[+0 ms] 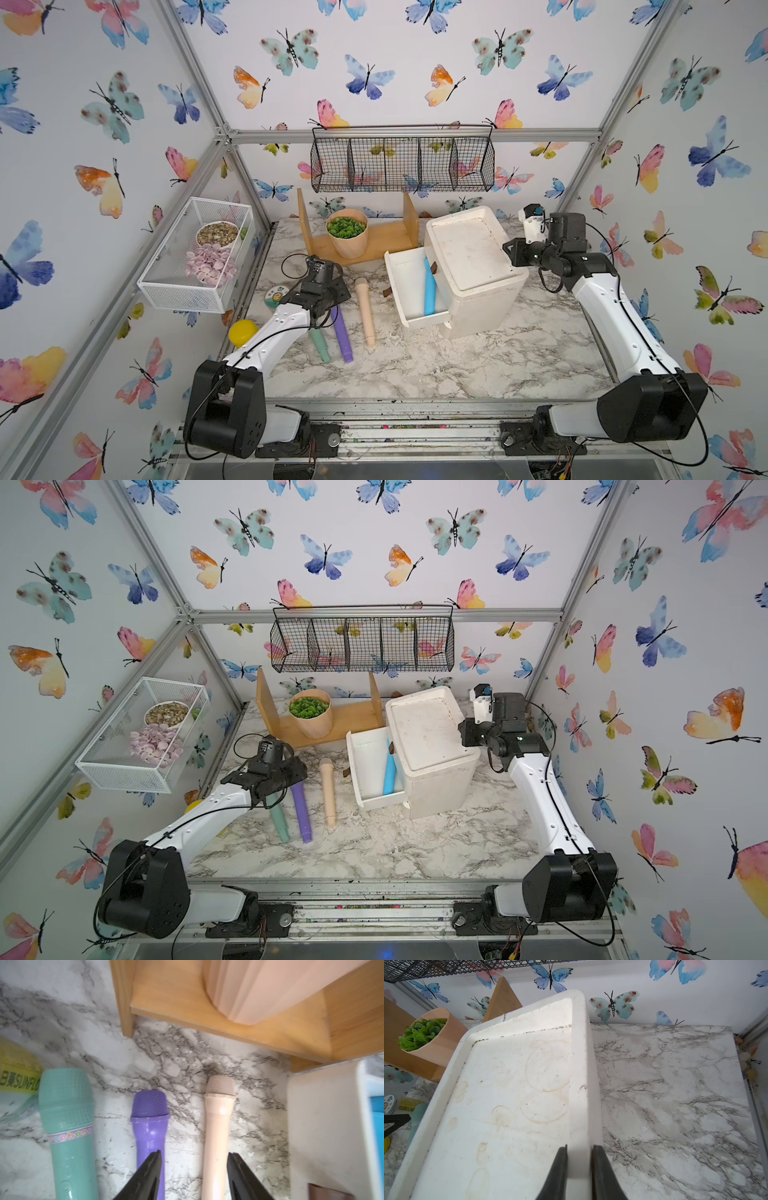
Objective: Take the microphone out of the drawer
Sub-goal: Place the microphone at the center of the board.
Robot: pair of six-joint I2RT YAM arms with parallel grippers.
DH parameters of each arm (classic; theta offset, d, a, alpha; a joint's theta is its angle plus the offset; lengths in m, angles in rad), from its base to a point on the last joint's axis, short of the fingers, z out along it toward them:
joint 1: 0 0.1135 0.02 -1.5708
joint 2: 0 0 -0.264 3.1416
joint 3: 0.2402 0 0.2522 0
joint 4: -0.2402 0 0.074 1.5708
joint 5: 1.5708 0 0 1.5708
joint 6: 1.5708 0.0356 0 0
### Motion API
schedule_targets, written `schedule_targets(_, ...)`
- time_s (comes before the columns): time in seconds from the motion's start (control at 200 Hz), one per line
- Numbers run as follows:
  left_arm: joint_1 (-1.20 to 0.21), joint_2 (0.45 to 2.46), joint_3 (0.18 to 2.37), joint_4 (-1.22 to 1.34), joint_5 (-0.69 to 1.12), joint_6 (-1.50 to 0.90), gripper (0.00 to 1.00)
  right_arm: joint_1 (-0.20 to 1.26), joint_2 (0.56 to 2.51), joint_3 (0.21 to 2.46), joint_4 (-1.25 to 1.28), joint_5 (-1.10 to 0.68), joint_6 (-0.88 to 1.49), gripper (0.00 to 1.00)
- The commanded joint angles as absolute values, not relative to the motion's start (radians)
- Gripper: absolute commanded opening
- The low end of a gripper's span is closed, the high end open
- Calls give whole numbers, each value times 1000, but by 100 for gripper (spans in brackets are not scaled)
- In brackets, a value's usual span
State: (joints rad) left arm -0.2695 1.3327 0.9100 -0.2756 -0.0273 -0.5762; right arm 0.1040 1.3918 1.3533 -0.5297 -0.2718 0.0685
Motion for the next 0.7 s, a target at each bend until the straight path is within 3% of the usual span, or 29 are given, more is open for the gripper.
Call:
schedule_targets(0.0,-298,1289,968,-280,85,-538,56,109,1415,1351,-504,-383,148,9)
schedule_targets(0.285,-428,1381,1124,-296,243,-435,56,109,1420,1356,-501,-390,149,9)
schedule_targets(0.696,-672,1630,1363,-444,162,-291,56,110,1411,1344,-494,-391,153,9)
